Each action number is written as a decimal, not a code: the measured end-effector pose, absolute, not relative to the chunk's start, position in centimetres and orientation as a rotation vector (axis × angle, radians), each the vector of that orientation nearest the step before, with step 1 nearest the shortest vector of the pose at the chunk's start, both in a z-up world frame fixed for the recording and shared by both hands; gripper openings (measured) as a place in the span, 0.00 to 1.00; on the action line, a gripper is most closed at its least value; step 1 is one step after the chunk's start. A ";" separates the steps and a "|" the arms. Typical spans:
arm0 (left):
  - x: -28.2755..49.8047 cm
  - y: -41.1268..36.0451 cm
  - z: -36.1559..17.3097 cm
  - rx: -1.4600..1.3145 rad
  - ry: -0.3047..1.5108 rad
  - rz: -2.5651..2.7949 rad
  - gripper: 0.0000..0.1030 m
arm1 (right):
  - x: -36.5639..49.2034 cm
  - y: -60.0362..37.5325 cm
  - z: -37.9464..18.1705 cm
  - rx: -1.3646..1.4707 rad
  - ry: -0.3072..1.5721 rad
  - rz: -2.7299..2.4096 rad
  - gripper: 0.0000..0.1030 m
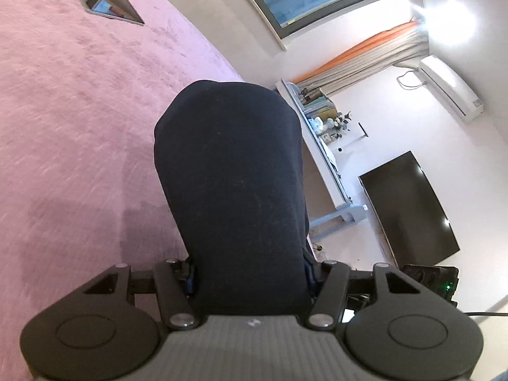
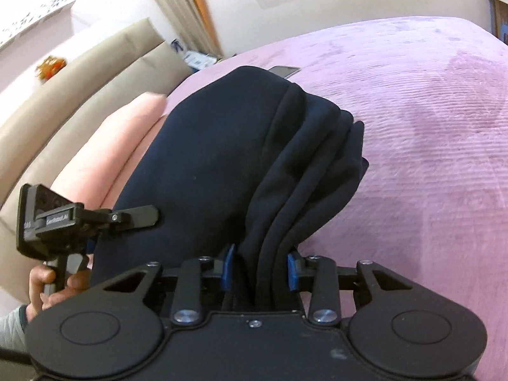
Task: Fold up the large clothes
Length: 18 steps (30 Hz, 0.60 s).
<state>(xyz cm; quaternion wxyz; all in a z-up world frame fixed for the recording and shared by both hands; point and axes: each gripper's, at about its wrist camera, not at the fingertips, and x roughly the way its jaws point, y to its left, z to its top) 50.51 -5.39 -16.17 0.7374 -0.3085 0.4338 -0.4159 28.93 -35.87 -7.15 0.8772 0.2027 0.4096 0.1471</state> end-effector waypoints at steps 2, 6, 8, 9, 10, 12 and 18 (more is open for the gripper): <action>48.0 -2.7 -15.7 -0.684 0.973 -0.910 0.58 | 26.7 -33.8 -6.6 0.410 0.873 0.310 0.41; 43.6 1.5 -16.7 -0.669 1.028 -0.872 0.59 | 23.7 -31.0 -7.9 0.443 0.922 0.326 0.41; 42.1 3.1 -18.7 -0.676 1.068 -0.837 0.60 | 22.8 -30.0 -9.8 0.434 0.948 0.317 0.40; 41.4 3.6 -20.1 -0.670 1.085 -0.815 0.60 | 22.6 -29.6 -11.4 0.432 0.970 0.306 0.40; 40.9 3.9 -21.8 -0.649 1.096 -0.784 0.61 | 22.5 -29.5 -12.9 0.439 0.990 0.299 0.39; 40.2 4.9 -25.2 -0.670 1.100 -0.709 0.65 | 22.4 -29.7 -16.0 0.441 1.015 0.267 0.38; 38.7 8.5 -26.8 -0.791 0.935 -0.742 0.66 | 21.3 -31.0 -17.0 0.491 0.934 0.284 0.54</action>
